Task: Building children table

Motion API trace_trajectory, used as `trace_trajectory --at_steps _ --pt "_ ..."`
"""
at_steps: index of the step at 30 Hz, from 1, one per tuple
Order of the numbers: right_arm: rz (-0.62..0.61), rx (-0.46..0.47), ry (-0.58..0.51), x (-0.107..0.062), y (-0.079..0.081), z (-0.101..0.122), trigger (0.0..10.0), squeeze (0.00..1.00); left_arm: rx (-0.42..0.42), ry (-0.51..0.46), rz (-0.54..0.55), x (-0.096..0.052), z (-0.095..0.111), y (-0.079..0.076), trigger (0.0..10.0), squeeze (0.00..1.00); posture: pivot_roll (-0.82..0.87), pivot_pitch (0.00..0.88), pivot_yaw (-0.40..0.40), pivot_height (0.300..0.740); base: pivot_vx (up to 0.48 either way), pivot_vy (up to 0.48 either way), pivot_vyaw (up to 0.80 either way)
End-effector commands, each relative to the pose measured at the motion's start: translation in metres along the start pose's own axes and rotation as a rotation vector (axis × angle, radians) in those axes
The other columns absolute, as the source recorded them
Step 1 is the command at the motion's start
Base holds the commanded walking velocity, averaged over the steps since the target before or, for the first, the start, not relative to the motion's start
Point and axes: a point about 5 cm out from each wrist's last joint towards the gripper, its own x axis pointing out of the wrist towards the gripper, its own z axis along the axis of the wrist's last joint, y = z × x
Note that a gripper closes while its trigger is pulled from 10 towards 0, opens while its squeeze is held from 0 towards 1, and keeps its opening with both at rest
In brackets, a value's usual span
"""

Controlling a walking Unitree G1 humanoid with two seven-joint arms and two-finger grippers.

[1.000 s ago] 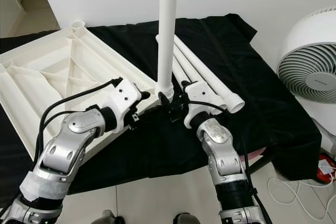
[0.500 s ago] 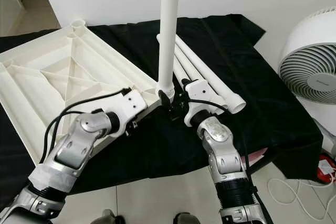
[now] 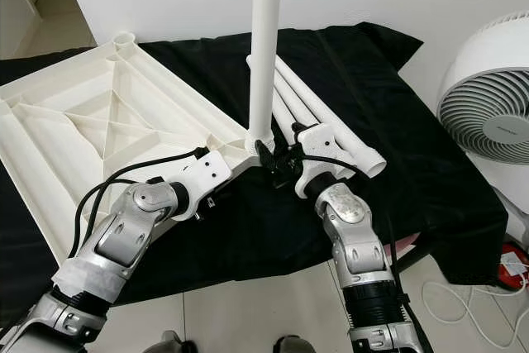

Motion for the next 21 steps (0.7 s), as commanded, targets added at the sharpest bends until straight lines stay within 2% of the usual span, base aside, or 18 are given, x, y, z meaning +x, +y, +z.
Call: trace_trajectory --at_steps 1,2,3,4,8,9,12,14,19,21 --pt "0.000 -0.003 -0.008 -0.001 0.000 0.000 10.0 0.00 0.013 0.052 0.156 0.000 -0.013 0.005 10.0 0.00 -0.12 0.071 0.051 0.740 0.000 0.000 0.00" --pt "0.001 -0.004 -0.008 -0.001 0.001 0.001 10.0 0.00 0.013 0.049 0.136 -0.002 -0.014 0.003 4.5 0.00 -0.12 0.071 0.051 0.740 0.000 0.000 0.00" --pt "0.001 -0.004 -0.008 -0.001 0.001 0.001 10.0 0.00 0.013 0.049 0.136 -0.002 -0.014 0.003 4.5 0.00 -0.12 0.071 0.051 0.740 0.000 0.000 0.00" --pt "0.003 -0.004 -0.008 -0.002 0.000 0.001 10.0 0.00 0.004 0.044 0.106 -0.004 -0.015 0.001 0.8 0.00 -0.12 0.069 0.053 0.740 0.000 0.000 0.00" --pt "0.004 -0.005 -0.008 -0.003 0.000 0.001 10.0 0.00 0.000 0.041 0.081 -0.006 -0.017 -0.002 1.1 0.00 -0.12 0.069 0.054 0.740 0.000 0.000 0.00" --pt "0.005 -0.007 -0.006 -0.004 0.000 0.001 10.0 0.00 -0.016 0.027 0.042 -0.009 -0.017 -0.005 0.0 0.00 -0.12 0.067 0.056 0.740 0.000 0.000 0.00" --pt "0.019 -0.024 0.000 -0.007 0.000 0.001 10.0 0.00 -0.042 -0.023 -0.073 -0.021 -0.016 -0.015 0.0 0.00 -0.12 0.066 0.056 0.740 0.000 0.000 0.00" --pt "0.019 -0.024 0.000 -0.007 0.000 0.001 10.0 0.00 -0.042 -0.023 -0.073 -0.021 -0.016 -0.015 0.0 0.00 -0.12 0.066 0.056 0.740 0.000 0.000 0.00" --pt "0.061 -0.020 0.006 -0.013 0.002 0.001 10.0 0.00 -0.016 -0.039 -0.121 -0.031 -0.018 -0.019 0.0 0.00 -0.12 0.067 0.056 0.740 0.000 0.000 0.00" --pt "0.132 -0.006 0.019 -0.020 0.007 0.000 10.0 0.00 0.011 -0.038 -0.149 -0.036 -0.019 -0.021 0.0 0.00 -0.12 0.068 0.055 0.740 0.000 0.000 0.00"
